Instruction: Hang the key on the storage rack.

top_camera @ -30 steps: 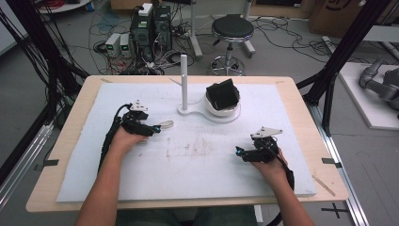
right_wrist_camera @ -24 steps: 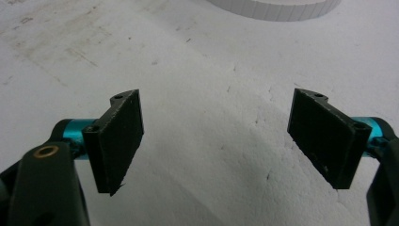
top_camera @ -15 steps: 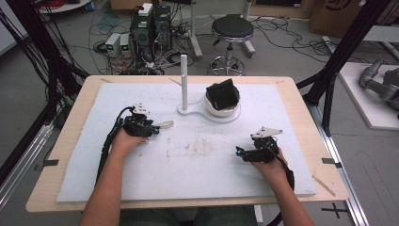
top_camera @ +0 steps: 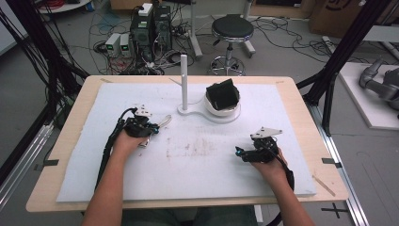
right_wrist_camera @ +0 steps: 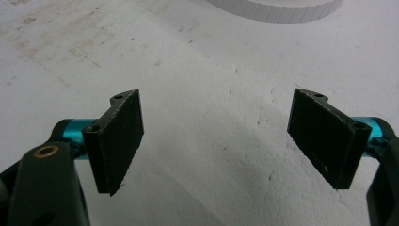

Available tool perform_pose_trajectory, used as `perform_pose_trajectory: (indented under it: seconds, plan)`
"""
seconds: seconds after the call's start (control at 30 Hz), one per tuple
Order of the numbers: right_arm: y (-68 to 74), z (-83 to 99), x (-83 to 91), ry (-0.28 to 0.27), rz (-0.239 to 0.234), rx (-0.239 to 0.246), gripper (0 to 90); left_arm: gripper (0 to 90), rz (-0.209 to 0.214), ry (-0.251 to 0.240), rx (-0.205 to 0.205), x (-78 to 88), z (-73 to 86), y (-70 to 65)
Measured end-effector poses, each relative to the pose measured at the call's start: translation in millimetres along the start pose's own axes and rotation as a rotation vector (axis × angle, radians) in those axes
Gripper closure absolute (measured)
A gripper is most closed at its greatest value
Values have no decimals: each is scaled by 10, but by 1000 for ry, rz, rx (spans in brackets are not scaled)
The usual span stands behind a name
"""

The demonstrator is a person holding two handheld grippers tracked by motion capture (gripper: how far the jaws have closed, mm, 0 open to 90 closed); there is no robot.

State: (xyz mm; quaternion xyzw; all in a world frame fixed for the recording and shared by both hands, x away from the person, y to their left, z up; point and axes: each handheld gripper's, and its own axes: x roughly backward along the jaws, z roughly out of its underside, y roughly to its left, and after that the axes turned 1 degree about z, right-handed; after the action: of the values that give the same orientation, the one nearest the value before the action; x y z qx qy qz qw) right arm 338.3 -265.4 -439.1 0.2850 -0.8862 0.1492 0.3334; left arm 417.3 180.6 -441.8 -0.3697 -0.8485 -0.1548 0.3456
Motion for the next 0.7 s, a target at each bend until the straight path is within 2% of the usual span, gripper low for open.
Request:
perform_pose_trajectory:
  seconds: [0.1,0.2,0.3,0.33,0.4,0.5,0.53,0.7]
  plan:
    - [3,-2,-2,-1,-1,0,190,814,3,-13,10,63,-3,18]
    - [7,-2,2,-4,-2,0,190,814,11,-73,24,191,-27,37]
    - [15,-7,-7,0,-4,5,191,814,25,-165,49,421,-131,25]
    - [15,-7,-7,0,-4,5,191,814,25,-165,49,421,-131,25]
    - [21,-8,-12,5,-6,4,190,814,28,-205,47,515,-200,7]
    - [31,-6,-6,7,-7,3,190,814,18,-261,15,691,-374,-59]
    - [31,-6,-6,7,-7,3,190,814,18,-261,15,691,-374,-59]
    - [32,-7,-11,4,-9,5,190,814,8,-330,-7,903,-598,-146]
